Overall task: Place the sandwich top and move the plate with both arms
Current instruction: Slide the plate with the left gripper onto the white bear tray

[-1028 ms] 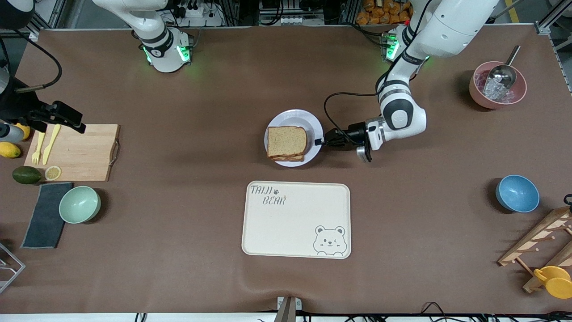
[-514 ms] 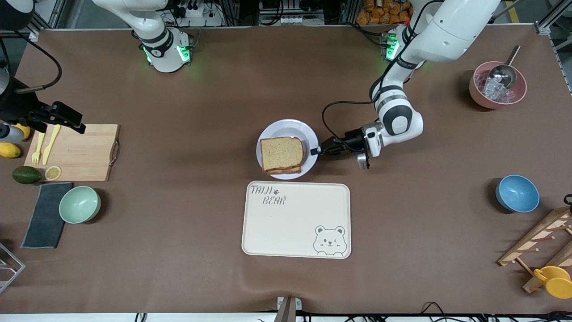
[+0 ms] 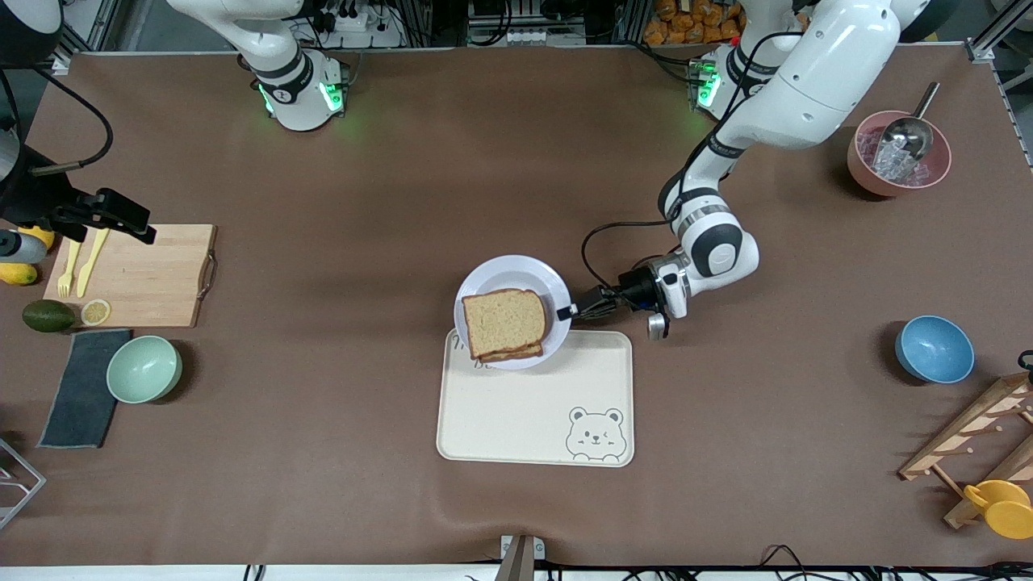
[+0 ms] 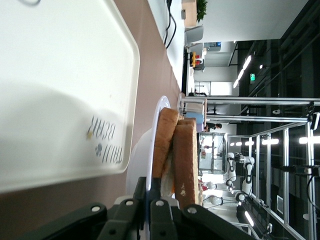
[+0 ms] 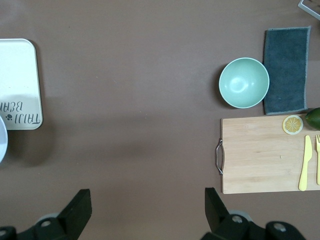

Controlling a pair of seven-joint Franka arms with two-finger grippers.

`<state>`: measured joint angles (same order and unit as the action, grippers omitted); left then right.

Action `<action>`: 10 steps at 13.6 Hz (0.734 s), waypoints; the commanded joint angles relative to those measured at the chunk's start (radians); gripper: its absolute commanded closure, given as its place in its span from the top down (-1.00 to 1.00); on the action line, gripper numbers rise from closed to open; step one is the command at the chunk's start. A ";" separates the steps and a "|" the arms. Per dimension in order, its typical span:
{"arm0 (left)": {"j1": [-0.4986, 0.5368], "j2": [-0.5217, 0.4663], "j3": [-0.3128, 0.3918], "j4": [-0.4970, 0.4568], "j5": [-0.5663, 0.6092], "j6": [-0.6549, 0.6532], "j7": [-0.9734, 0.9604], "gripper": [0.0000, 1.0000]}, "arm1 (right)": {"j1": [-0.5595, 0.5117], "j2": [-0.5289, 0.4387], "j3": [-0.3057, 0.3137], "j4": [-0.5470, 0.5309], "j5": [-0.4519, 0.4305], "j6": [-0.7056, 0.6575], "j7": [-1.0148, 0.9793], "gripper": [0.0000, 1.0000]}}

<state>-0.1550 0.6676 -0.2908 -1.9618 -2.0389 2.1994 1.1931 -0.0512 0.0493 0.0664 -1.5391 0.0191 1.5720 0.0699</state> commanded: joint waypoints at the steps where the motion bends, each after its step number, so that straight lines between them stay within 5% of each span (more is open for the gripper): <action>1: 0.011 0.033 -0.005 0.066 -0.040 -0.010 0.022 -1.00 | 0.001 0.011 0.001 0.027 -0.004 -0.015 0.018 1.00; 10: 0.000 0.124 0.032 0.169 -0.037 0.026 0.022 -1.00 | -0.002 0.014 0.001 0.027 -0.001 -0.015 0.016 1.00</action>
<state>-0.1493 0.7699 -0.2526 -1.8276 -2.0407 2.2161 1.1932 -0.0513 0.0502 0.0664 -1.5385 0.0191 1.5720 0.0700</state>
